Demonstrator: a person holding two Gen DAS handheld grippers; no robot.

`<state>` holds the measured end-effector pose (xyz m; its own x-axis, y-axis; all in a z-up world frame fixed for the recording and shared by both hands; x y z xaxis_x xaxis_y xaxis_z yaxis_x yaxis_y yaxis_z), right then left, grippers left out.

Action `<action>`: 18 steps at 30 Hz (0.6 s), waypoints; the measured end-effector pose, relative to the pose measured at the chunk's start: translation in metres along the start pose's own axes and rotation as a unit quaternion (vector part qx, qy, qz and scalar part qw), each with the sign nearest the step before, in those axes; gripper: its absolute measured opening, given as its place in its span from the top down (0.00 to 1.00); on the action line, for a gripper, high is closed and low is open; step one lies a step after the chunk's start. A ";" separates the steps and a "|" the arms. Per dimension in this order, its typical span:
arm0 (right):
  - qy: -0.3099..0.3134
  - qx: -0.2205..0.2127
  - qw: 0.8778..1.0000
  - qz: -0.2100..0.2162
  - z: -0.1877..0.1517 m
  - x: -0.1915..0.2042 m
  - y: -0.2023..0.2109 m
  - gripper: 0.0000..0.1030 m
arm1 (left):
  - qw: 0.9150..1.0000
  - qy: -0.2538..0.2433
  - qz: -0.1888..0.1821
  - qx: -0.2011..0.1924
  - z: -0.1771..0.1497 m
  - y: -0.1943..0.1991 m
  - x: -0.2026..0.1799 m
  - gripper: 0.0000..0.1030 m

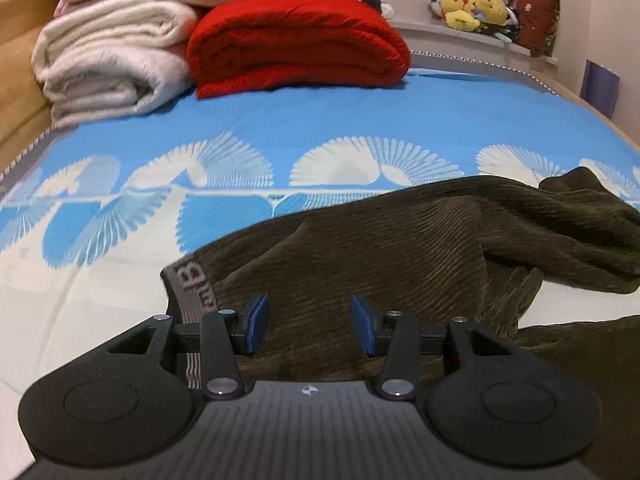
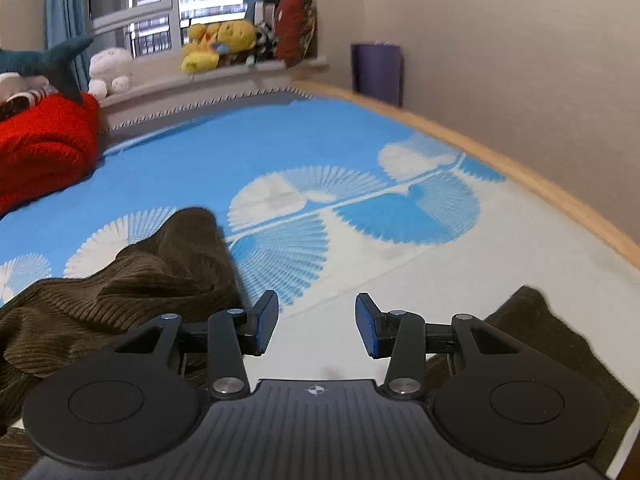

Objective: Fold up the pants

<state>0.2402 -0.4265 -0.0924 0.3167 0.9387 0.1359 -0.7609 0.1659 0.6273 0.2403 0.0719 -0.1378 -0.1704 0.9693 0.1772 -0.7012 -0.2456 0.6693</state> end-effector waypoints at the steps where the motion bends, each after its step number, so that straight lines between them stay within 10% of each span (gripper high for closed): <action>1: 0.001 0.004 1.000 0.004 -0.004 0.004 -0.002 0.57 | 1.000 -0.004 0.003 -0.005 0.002 0.000 -0.004 0.51; 12: -0.057 0.031 0.997 0.028 -0.007 0.022 -0.039 0.57 | 0.999 -0.026 -0.037 -0.001 0.017 -0.007 -0.058 0.51; 15: -0.096 0.032 0.994 0.037 -0.006 0.020 -0.045 0.76 | 0.999 -0.025 -0.042 0.009 0.017 -0.012 -0.068 0.52; 18: -0.117 0.024 0.992 0.040 -0.006 0.017 -0.050 0.85 | 0.997 -0.016 -0.062 0.033 0.014 -0.023 -0.078 0.76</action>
<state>0.2806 -0.4174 -0.1259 0.3833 0.8515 0.3577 -0.7629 0.0736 0.6423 0.2793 0.0021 -0.1568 -0.0623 0.9916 0.1133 -0.6683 -0.1258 0.7332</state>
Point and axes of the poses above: each gripper's, at about its wrist camera, not at the fingertips, and y roughly against the way its jaws point, x to its left, z to its top, the point moved 9 cm from there along -y, roughly the way its jaws point, and after that the axes turned 9 degrees about z, right-handed, at the moved point
